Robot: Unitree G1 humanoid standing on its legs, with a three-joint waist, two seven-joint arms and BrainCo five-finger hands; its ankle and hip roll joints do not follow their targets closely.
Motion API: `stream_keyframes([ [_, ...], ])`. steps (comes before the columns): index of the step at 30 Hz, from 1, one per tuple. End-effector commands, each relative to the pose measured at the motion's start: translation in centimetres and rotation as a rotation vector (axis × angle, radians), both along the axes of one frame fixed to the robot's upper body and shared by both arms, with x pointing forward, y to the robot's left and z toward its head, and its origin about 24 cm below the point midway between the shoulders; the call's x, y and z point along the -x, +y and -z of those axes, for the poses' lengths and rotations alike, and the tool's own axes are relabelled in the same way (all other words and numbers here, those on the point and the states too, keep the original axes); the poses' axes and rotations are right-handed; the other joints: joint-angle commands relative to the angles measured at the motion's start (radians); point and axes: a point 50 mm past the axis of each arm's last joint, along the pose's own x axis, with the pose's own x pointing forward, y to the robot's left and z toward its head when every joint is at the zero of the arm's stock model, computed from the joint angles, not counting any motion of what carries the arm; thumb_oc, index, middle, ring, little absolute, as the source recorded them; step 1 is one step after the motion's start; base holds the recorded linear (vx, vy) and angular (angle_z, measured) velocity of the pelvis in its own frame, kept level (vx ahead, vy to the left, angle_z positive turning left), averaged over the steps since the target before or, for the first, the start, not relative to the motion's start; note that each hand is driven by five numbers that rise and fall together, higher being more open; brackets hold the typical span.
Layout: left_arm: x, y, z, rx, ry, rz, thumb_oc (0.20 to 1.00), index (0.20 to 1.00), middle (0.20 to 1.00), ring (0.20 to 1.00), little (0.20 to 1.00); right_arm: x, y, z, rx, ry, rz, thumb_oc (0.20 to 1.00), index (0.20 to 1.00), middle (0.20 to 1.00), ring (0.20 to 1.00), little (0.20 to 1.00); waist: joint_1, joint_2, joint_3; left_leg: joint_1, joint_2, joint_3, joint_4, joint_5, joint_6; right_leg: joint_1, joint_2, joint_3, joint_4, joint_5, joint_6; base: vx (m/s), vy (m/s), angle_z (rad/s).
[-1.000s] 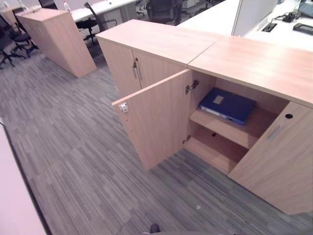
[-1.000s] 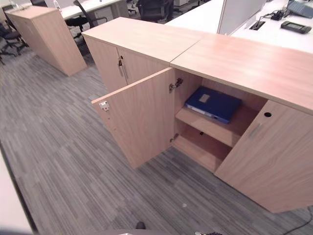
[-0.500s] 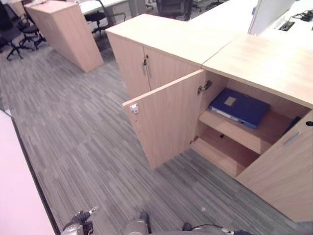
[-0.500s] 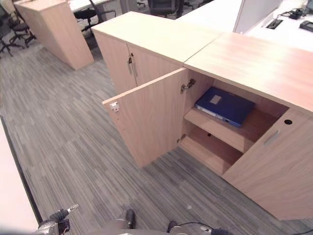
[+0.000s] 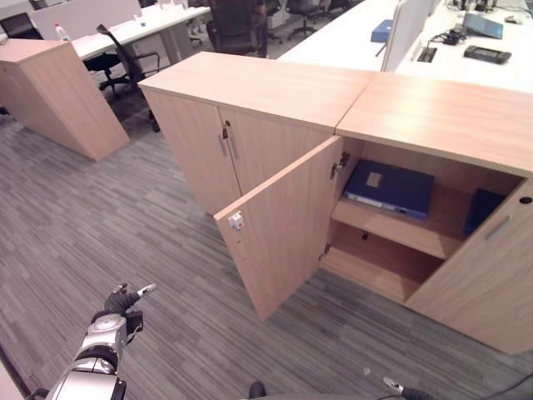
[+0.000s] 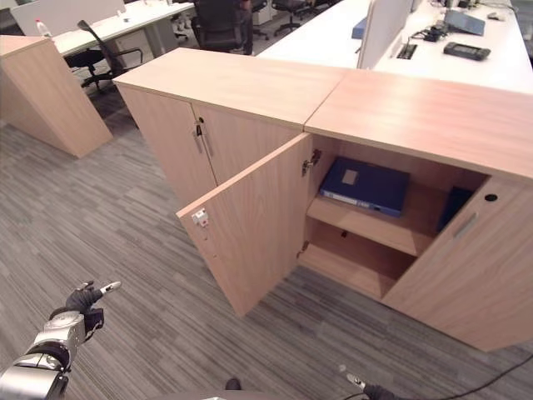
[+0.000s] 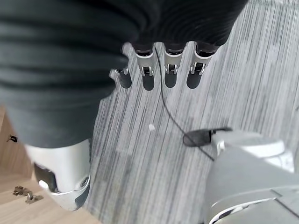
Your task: Put the empty folder in the office cabinet
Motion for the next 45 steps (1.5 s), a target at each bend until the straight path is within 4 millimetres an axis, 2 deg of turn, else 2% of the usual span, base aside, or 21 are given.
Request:
stream_keyframes([
  [1,-2.1,0.3,-1.6,-0.010,-0.074,-0.010,1.000,1.000,1.000,1.000,1.000,-0.5,-0.6,-0.3,0.008,-0.017,0.016,1.000,1.000,1.000,1.000,1.000,0.018,0.007,-0.010,-0.003,0.021,-0.024,0.014,-0.085,-0.015,-0.107,-0.066,0.006,-0.032,0.129,0.085,-0.01,0.123,-0.25],
  [5,-3.9,-1.0,-2.2,0.047,-0.125,0.005,1.000,1.000,1.000,1.000,1.000,-1.3,0.0,-0.3,-0.005,-0.035,0.003,1.000,1.000,1.000,1.000,1.000,0.009,-0.017,-0.005,0.009,0.004,0.012,0.015,-0.104,0.005,-0.141,-0.084,0.023,-0.029,0.169,0.101,-0.01,0.108,-0.24],
  [9,-5.6,-2.3,-3.1,0.044,-0.148,0.091,1.000,1.000,1.000,1.000,1.000,-1.5,0.2,-0.2,-0.013,-0.036,0.000,1.000,1.000,1.000,1.000,1.000,-0.001,-0.034,-0.005,0.021,-0.005,0.034,0.016,-0.118,0.016,-0.155,-0.090,0.030,-0.029,0.191,0.106,0.01,0.068,-0.30],
  [11,-8.2,-6.1,-4.2,0.060,-0.207,0.279,1.000,1.000,1.000,1.000,1.000,-1.2,0.6,0.0,-0.032,-0.027,0.004,1.000,1.000,1.000,1.000,1.000,-0.014,-0.049,-0.006,0.033,-0.014,0.052,0.017,-0.132,0.023,-0.167,-0.097,0.027,-0.028,0.225,0.106,0.02,0.080,-0.33],
  [13,-8.9,-8.3,-4.3,0.130,-0.248,0.340,1.000,1.000,1.000,1.000,1.000,-1.1,1.1,0.2,-0.057,-0.039,0.029,1.000,1.000,1.000,1.000,1.000,-0.017,-0.060,-0.004,0.044,-0.016,0.061,0.017,-0.139,0.026,-0.173,-0.097,0.023,-0.029,0.243,0.106,0.03,0.035,-0.37],
  [23,-11.2,-10.0,-6.2,0.110,-0.286,0.394,1.000,1.000,1.000,1.000,1.000,-1.2,1.4,0.3,-0.069,-0.040,0.029,1.000,1.000,1.000,1.000,1.000,-0.036,-0.075,-0.010,0.064,-0.012,0.089,0.015,-0.152,0.027,-0.189,-0.091,0.020,-0.035,0.271,0.106,0.01,0.005,-0.10],
  [24,-12.0,-11.2,-7.0,0.106,-0.310,0.442,1.000,1.000,1.000,1.000,1.000,-1.1,1.3,0.3,-0.067,-0.032,0.028,1.000,1.000,1.000,1.000,1.000,-0.039,-0.079,-0.013,0.067,-0.013,0.090,0.014,-0.155,0.027,-0.190,-0.090,0.017,-0.036,0.270,0.106,0.01,0.003,-0.03],
  [25,-12.1,-11.2,-7.0,0.106,-0.310,0.443,1.000,1.000,1.000,1.000,1.000,-1.1,1.3,0.3,-0.067,-0.033,0.028,1.000,1.000,1.000,1.000,1.000,-0.039,-0.079,-0.012,0.067,-0.013,0.090,0.014,-0.155,0.027,-0.190,-0.090,0.017,-0.036,0.270,0.106,0.00,0.000,0.00],
  [29,-13.1,-13.6,-8.1,0.111,-0.348,0.530,1.000,1.000,1.000,1.000,1.000,-0.7,1.5,0.4,-0.072,-0.020,0.029,1.000,1.000,1.000,1.000,1.000,-0.045,-0.083,-0.015,0.071,-0.014,0.089,0.014,-0.159,0.026,-0.187,-0.092,0.012,-0.037,0.273,0.106,0.00,-0.001,-0.01],
  [35,-14.2,-15.9,-9.3,0.075,-0.370,0.607,1.000,1.000,1.000,1.000,1.000,-0.8,1.7,0.4,-0.079,-0.026,0.032,1.000,1.000,1.000,1.000,1.000,-0.056,-0.087,-0.012,0.076,-0.014,0.088,0.014,-0.160,0.025,-0.188,-0.092,0.008,-0.038,0.277,0.106,0.00,0.000,0.00],
  [37,-14.6,-17.5,-10.0,0.073,-0.404,0.646,1.000,1.000,1.000,1.000,1.000,-1.2,1.8,0.4,-0.075,-0.034,0.029,1.000,1.000,1.000,1.000,1.000,-0.058,-0.089,-0.009,0.075,-0.014,0.087,0.014,-0.160,0.025,-0.189,-0.091,0.009,-0.038,0.276,0.106,0.00,0.000,0.00],
  [38,-14.9,-20.2,-11.4,0.084,-0.478,0.741,1.000,1.000,1.000,1.000,1.000,-1.3,1.9,0.4,-0.075,-0.037,0.030,1.000,1.000,1.000,1.000,1.000,-0.059,-0.092,-0.008,0.073,-0.014,0.085,0.014,-0.159,0.025,-0.189,-0.091,0.005,-0.039,0.275,0.106,0.00,0.000,0.00],
  [39,-14.9,-21.7,-12.3,0.102,-0.530,0.791,1.000,1.000,1.000,1.000,1.000,-1.4,2.0,0.4,-0.077,-0.039,0.033,1.000,1.000,1.000,1.000,1.000,-0.059,-0.093,-0.006,0.072,-0.015,0.083,0.014,-0.159,0.025,-0.188,-0.093,0.003,-0.038,0.275,0.106,0.00,0.000,0.00],
  [40,-14.8,-21.7,-12.3,0.102,-0.529,0.791,1.000,1.000,1.000,1.000,1.000,-1.3,2.0,0.4,-0.077,-0.039,0.034,1.000,1.000,1.000,1.000,1.000,-0.059,-0.093,-0.006,0.072,-0.015,0.082,0.014,-0.159,0.025,-0.187,-0.093,0.002,-0.038,0.275,0.106,-0.01,-0.003,0.08],
  [43,-13.9,-25.2,-14.3,0.206,-0.664,0.903,1.000,1.000,1.000,1.000,1.000,-1.4,2.3,0.5,-0.086,-0.046,0.043,1.000,1.000,1.000,1.000,1.000,-0.055,-0.098,0.001,0.068,-0.017,0.072,0.014,-0.161,0.026,-0.187,-0.095,-0.005,-0.037,0.276,0.106,-0.02,-0.012,0.05],
  [45,-12.9,-27.2,-14.7,0.283,-0.702,0.982,1.000,1.000,1.000,1.000,1.000,-1.6,2.6,0.5,-0.094,-0.053,0.044,1.000,1.000,1.000,1.000,1.000,-0.054,-0.101,0.006,0.067,-0.018,0.069,0.014,-0.164,0.027,-0.188,-0.096,-0.007,-0.037,0.276,0.106,-0.02,-0.011,0.13],
])
